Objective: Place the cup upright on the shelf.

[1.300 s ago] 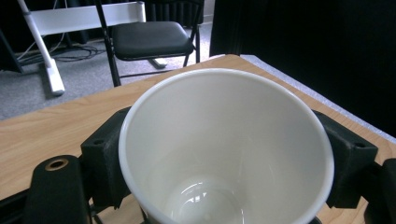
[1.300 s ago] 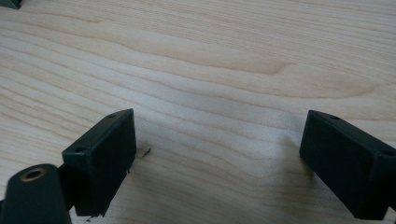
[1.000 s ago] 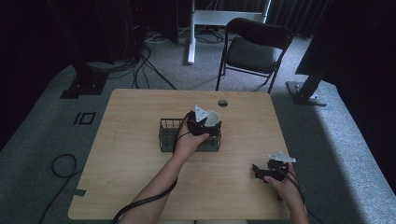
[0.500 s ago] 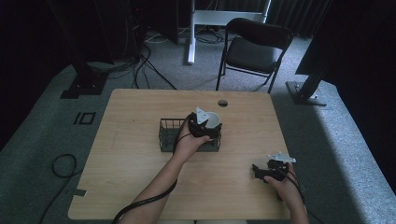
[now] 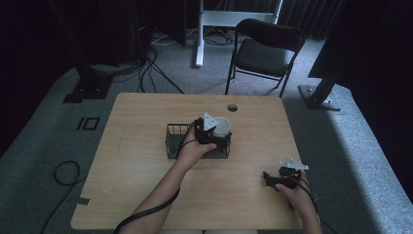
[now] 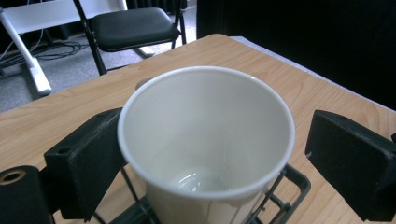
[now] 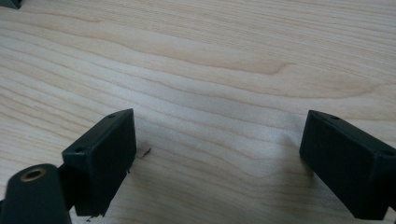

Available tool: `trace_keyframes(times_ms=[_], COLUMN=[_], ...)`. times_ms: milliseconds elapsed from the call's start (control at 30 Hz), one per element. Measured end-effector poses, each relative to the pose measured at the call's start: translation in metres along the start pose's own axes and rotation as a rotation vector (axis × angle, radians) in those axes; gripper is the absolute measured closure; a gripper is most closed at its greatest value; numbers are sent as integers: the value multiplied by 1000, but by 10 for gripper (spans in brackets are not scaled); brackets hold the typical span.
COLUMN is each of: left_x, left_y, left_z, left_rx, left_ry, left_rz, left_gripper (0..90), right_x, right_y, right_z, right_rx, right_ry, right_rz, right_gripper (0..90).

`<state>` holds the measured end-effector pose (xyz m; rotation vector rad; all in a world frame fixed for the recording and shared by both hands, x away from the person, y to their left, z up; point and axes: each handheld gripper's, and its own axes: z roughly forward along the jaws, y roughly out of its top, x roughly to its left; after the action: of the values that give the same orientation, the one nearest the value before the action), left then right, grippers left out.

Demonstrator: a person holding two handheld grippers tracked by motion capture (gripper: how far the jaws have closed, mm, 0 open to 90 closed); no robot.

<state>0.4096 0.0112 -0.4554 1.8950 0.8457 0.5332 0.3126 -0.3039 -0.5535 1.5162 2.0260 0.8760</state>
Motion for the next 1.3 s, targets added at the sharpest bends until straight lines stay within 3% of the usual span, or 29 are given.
trace_keyframes(times_ms=[500,833,1300], left_x=[8,14,25], left_y=[-12,-20,-28], left_z=[-26,-49,-83], left_rx=[21,6,-22], left_ry=[18,4,14], left_rz=[15,2,-10], left_gripper=[65,65,65], right_x=[0,0,0], right_y=[0,0,0], right_z=[0,0,0], right_rx=[0,0,0], right_ry=[0,0,0], right_rz=[0,0,-2], right_gripper=[105,105,105])
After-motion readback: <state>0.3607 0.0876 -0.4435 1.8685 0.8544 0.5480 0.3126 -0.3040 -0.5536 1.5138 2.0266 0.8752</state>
